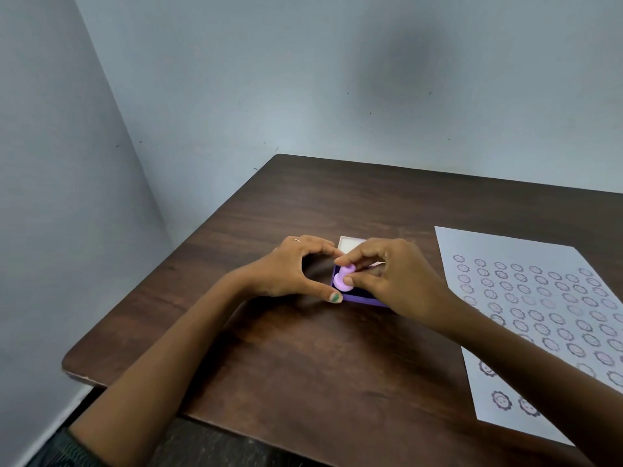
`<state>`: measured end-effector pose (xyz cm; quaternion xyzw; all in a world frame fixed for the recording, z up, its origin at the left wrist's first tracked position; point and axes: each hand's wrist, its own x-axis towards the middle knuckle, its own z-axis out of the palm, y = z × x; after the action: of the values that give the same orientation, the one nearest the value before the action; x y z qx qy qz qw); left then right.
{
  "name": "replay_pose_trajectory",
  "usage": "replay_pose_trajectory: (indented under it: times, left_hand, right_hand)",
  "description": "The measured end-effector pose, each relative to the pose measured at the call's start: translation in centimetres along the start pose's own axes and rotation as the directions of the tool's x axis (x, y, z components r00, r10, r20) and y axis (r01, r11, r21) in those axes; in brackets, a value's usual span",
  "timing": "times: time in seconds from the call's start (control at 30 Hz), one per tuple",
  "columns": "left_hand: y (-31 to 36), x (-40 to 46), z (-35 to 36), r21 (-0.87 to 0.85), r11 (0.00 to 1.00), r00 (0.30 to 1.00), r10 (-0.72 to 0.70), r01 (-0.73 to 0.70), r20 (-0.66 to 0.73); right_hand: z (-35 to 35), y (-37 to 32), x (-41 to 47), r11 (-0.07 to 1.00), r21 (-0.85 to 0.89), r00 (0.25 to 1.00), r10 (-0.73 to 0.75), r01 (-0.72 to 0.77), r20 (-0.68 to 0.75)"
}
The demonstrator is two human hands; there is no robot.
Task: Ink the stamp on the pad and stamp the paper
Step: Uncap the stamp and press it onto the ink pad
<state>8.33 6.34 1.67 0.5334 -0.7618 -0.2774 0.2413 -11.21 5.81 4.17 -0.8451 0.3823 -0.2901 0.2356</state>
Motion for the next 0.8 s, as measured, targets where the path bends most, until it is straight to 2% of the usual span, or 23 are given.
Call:
replay_pose_trajectory:
  times: [0.27,0.43,0.57,0.7,0.8]
  left_hand:
    - [-0.21,0.04,0.13,0.002,1.000,1.000,-0.027,0.027,-0.002]
    - [-0.23,0.06,0.09,0.016,0.998,0.999,-0.054,0.054,-0.001]
    - [-0.19,-0.07,0.10,0.006,0.999,0.999,-0.045,0.045,-0.002]
    - [-0.19,-0.07,0.11,0.014,0.998,0.998,-0.059,0.059,-0.001]
    - [-0.15,-0.05,0.12,-0.003,0.999,0.999,-0.041,0.041,0.003]
  right_hand:
    - [0.19,-0.31,-0.11,0.996,-0.066,0.997,-0.057,0.060,0.049]
    - [0.26,-0.26,0.55,0.998,-0.061,1.000,-0.002,0.004,0.018]
    - [0.71,-0.39,0.25,0.994,-0.105,0.999,-0.033,0.035,0.024]
    - [0.36,-0.44,0.58,0.997,-0.068,0.999,0.039,-0.038,0.009]
    - [0.75,-0.68,0.35,0.988,-0.155,0.999,-0.017,0.021,0.030]
